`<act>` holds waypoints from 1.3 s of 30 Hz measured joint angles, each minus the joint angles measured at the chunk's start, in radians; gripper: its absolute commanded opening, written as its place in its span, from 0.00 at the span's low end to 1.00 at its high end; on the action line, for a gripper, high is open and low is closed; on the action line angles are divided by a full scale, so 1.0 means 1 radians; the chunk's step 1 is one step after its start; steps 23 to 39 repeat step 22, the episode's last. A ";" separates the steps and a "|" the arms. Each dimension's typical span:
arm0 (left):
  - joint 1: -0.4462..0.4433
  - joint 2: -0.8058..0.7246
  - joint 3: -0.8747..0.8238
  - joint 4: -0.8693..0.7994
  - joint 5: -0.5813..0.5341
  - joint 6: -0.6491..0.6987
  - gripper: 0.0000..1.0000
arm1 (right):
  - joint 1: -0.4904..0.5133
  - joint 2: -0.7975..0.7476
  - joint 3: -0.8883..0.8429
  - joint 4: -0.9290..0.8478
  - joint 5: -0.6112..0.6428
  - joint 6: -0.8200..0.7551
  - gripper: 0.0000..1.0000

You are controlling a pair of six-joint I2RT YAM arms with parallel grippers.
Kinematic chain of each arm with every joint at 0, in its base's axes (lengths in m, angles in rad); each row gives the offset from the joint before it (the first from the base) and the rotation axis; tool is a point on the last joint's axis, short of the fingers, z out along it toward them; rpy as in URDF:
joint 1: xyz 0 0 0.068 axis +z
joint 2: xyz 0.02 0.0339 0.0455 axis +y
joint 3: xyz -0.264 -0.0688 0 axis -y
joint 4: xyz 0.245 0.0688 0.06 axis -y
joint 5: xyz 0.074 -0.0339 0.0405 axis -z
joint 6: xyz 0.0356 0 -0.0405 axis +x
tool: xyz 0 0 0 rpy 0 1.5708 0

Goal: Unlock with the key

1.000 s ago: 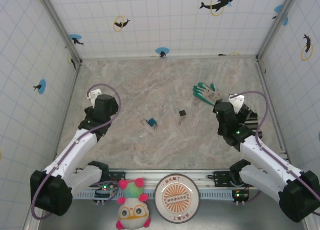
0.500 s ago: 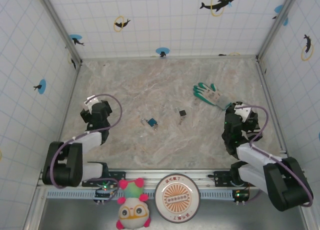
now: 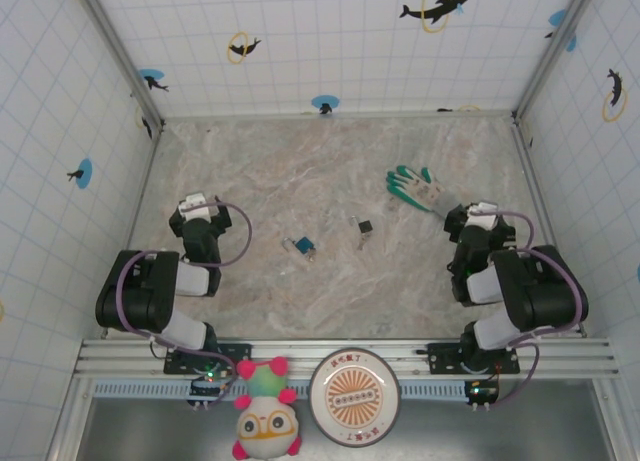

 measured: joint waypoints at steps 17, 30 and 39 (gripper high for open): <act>0.005 -0.001 0.000 0.021 0.032 0.003 0.98 | -0.044 -0.033 0.132 -0.161 -0.011 0.075 1.00; 0.005 -0.001 0.000 0.021 0.032 0.003 0.98 | -0.058 -0.033 0.132 -0.180 -0.027 0.079 1.00; 0.005 -0.001 0.000 0.021 0.032 0.003 0.98 | -0.058 -0.033 0.132 -0.180 -0.027 0.079 1.00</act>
